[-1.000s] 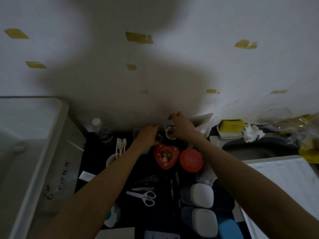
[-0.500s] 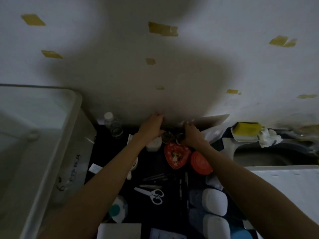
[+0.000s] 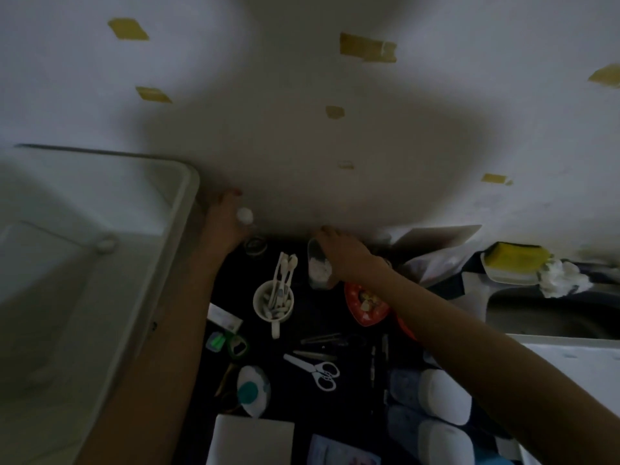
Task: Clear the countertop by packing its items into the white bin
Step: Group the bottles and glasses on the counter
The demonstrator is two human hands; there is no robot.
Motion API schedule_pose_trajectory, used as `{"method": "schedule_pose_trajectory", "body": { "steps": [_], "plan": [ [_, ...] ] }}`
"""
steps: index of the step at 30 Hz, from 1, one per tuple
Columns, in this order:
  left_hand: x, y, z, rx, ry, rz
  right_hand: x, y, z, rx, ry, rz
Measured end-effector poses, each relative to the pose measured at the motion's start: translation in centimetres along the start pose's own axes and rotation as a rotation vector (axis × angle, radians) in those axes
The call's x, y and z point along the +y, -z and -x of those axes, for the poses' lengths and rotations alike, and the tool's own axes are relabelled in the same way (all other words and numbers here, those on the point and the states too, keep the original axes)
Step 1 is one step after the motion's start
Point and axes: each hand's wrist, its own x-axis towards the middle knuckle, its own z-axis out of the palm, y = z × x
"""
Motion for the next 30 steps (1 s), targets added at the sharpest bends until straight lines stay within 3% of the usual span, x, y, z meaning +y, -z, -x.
{"method": "schedule_pose_trajectory", "body": {
  "steps": [4,11,22,30],
  "plan": [
    [-2.5,-2.3,1.1,-0.075,0.065,0.26,-0.2,-1.9,-1.7,-0.04,-0.011,0.087],
    [-3.0,-4.9,2.6,0.024,0.125,0.382,-1.2,-2.0,-4.5,-0.004,0.098,-0.045],
    [-4.2,-3.9,3.9,-0.016,0.157,0.32,-2.9,-2.4,-7.0,0.143,0.183,-0.208],
    [-4.5,-2.1,6.4,-0.089,0.146,0.295,-2.1,-0.5,-4.4,0.118,0.154,-0.293]
  ]
}}
